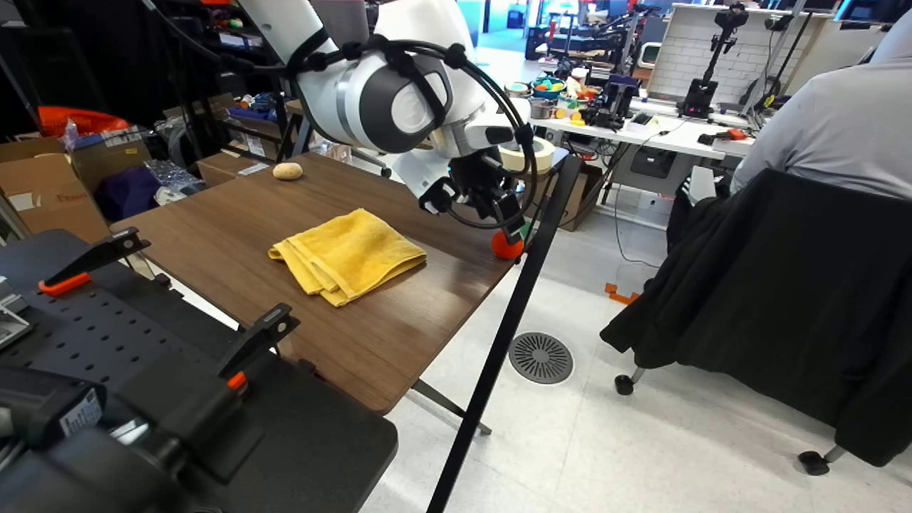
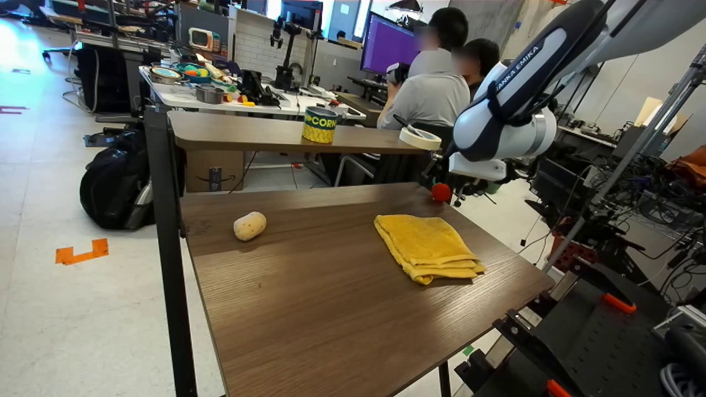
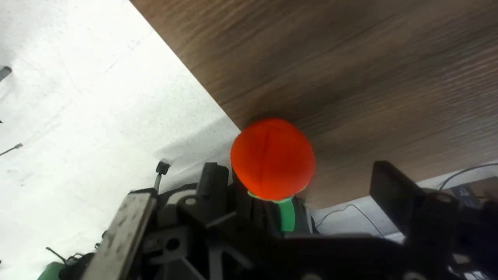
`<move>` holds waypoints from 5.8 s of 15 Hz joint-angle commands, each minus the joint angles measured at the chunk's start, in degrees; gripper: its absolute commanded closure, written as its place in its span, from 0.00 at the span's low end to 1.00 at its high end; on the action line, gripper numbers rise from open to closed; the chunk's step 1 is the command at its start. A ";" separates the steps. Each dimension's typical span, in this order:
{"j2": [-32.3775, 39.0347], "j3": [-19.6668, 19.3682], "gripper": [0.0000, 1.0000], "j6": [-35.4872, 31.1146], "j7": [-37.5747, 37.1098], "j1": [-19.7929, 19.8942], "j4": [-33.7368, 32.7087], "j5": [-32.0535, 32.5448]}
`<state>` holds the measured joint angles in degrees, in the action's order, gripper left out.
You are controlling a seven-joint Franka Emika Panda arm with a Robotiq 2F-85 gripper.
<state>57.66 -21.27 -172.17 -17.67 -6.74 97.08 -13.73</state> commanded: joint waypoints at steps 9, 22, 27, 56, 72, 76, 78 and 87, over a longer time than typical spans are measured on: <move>0.81 -0.94 0.00 2.50 -7.82 -0.17 -3.13 2.10; 0.84 -4.46 0.00 3.14 -11.15 -2.09 -1.97 2.35; 0.23 -2.68 0.00 3.49 -10.06 -0.44 -1.97 2.23; 0.27 -3.86 0.00 5.86 -13.79 -0.69 -1.19 2.60; 15.87 -4.68 0.57 9.23 -22.06 -0.17 -18.75 4.76; 13.74 -5.34 0.86 7.14 -21.21 -1.02 -14.81 5.79; 11.72 -6.05 0.98 4.62 -20.52 -1.99 -10.71 6.41; 3.10 -7.12 1.00 -18.50 -9.64 -7.87 14.05 3.01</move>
<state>65.77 -28.85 -183.62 -32.75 -12.33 101.20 -8.51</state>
